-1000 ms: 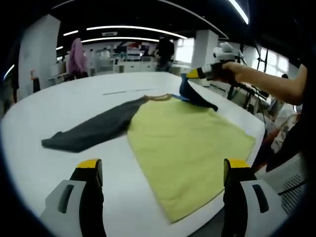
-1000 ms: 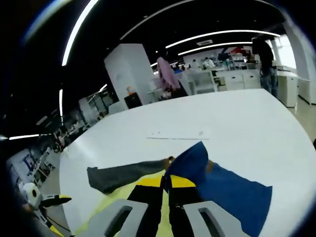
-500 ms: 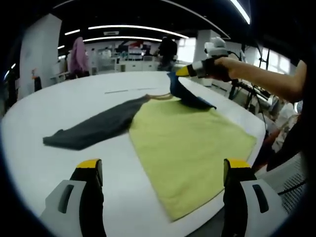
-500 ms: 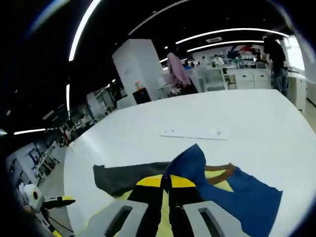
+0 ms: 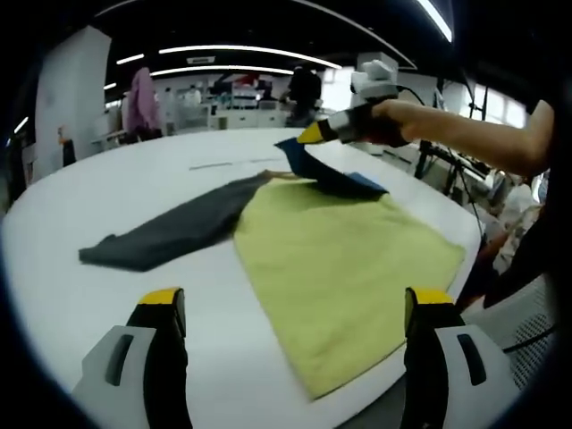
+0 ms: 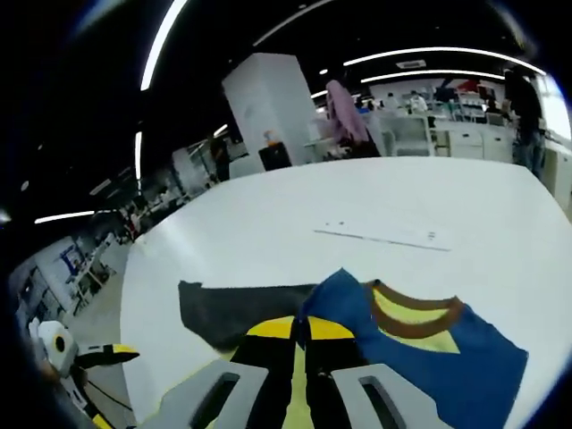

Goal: Fold the garment on the visible template until the final outline fits inside the template.

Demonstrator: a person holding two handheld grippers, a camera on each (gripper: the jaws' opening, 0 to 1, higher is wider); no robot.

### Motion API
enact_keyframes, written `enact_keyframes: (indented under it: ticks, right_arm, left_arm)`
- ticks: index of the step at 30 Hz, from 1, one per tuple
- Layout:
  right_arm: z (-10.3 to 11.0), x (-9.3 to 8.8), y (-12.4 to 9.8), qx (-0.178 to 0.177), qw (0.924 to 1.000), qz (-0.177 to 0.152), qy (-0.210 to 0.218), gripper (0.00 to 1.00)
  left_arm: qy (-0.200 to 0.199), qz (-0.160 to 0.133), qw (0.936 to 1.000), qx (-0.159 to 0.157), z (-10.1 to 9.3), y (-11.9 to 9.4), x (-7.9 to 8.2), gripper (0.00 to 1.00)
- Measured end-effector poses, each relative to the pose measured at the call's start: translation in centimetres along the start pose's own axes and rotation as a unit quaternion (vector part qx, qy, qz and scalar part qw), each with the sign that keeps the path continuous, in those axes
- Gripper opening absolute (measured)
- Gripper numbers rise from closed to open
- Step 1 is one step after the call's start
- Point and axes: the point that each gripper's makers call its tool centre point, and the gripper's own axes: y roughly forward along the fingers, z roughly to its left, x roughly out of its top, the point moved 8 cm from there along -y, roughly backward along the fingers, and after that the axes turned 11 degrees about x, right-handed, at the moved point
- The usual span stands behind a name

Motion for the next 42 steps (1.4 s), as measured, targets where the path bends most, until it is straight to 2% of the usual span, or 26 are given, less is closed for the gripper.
enact_keyframes:
  ticks: [6, 15, 18, 26, 42]
  right_arm:
    - [0.7, 0.3, 1.3, 0.020, 0.9996, 0.017, -0.010, 0.00]
    - [2.6, -0.7, 2.9, 0.046, 0.9959, 0.059, -0.051, 0.00]
    - [2.9, -1.5, 3.4, 0.049, 0.9947, 0.072, -0.054, 0.00]
    - [3.5, -4.6, 5.0, 0.055, 0.9877, 0.125, -0.075, 0.00]
    - [3.0, -7.7, 6.6, 0.060, 0.9805, 0.173, -0.071, 0.00]
  left_arm:
    - [-0.003, -0.006, 1.0000, 0.002, 0.0, -0.1, 0.3, 0.99]
    - [-0.003, 0.000, 1.0000, 0.006, -0.1, -0.3, 0.0, 0.99]
    - [-0.004, 0.000, 1.0000, 0.006, 0.4, -0.2, -0.4, 0.99]
    - [-0.001, 0.000, 1.0000, 0.008, 0.3, -0.3, -0.3, 0.99]
    - [0.000, -0.001, 0.9999, 0.011, -0.1, -0.6, -0.1, 0.99]
